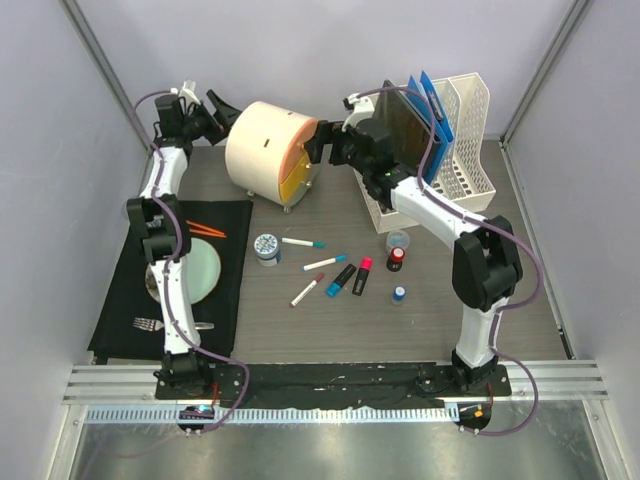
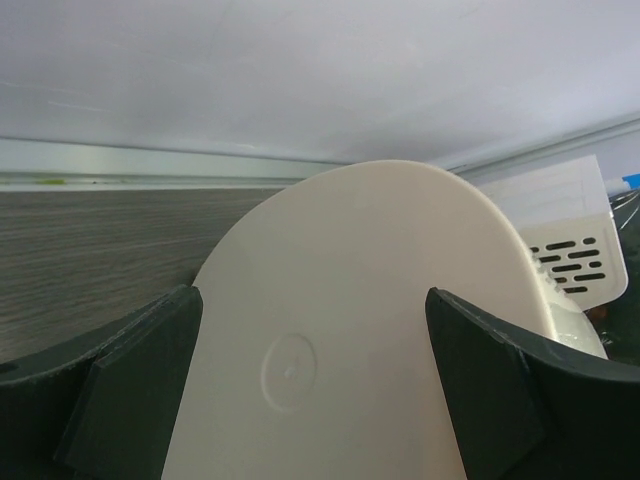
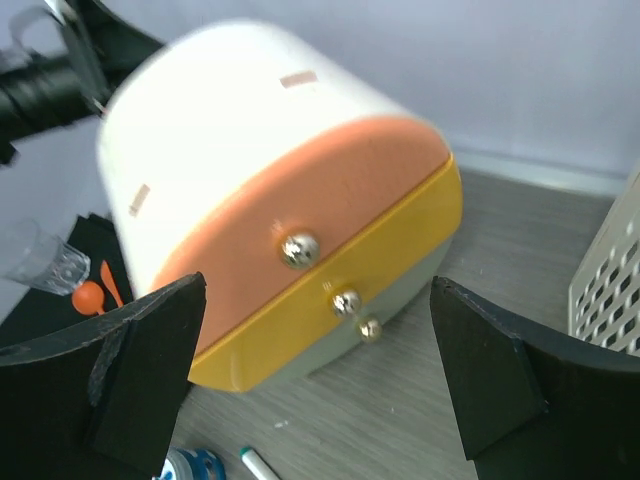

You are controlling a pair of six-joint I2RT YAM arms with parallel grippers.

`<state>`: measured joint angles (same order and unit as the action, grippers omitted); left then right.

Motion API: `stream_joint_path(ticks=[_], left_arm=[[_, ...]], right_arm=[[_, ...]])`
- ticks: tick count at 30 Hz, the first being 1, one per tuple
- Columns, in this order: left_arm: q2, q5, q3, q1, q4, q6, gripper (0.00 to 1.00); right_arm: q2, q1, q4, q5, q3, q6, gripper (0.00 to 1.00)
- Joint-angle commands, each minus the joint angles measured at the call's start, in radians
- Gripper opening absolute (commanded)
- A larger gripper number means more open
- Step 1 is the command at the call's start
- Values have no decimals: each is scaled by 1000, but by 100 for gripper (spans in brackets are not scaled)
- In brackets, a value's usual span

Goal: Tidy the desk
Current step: Move the storage box to the corner of the board.

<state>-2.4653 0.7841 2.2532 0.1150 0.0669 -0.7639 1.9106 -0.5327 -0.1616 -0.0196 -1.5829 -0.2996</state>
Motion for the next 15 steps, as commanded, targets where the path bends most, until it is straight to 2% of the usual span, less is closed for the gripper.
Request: stream_joint_path(ticks=[1, 3, 7, 12, 15], left_arm=[[98, -28, -40, -11, 23, 54, 100], [130, -77, -56, -9, 59, 104, 100], [248, -219, -128, -5, 54, 158, 100], [382, -391, -239, -2, 28, 206, 100], [501, -479, -354, -3, 1, 204, 100]], right_arm=[[-98, 2, -70, 51, -49, 60, 100], [-67, 4, -44, 63, -89, 70, 100], [51, 10, 89, 44, -305, 68, 100], [210, 26, 123, -5, -466, 25, 100], [316, 49, 190, -54, -662, -5, 100]])
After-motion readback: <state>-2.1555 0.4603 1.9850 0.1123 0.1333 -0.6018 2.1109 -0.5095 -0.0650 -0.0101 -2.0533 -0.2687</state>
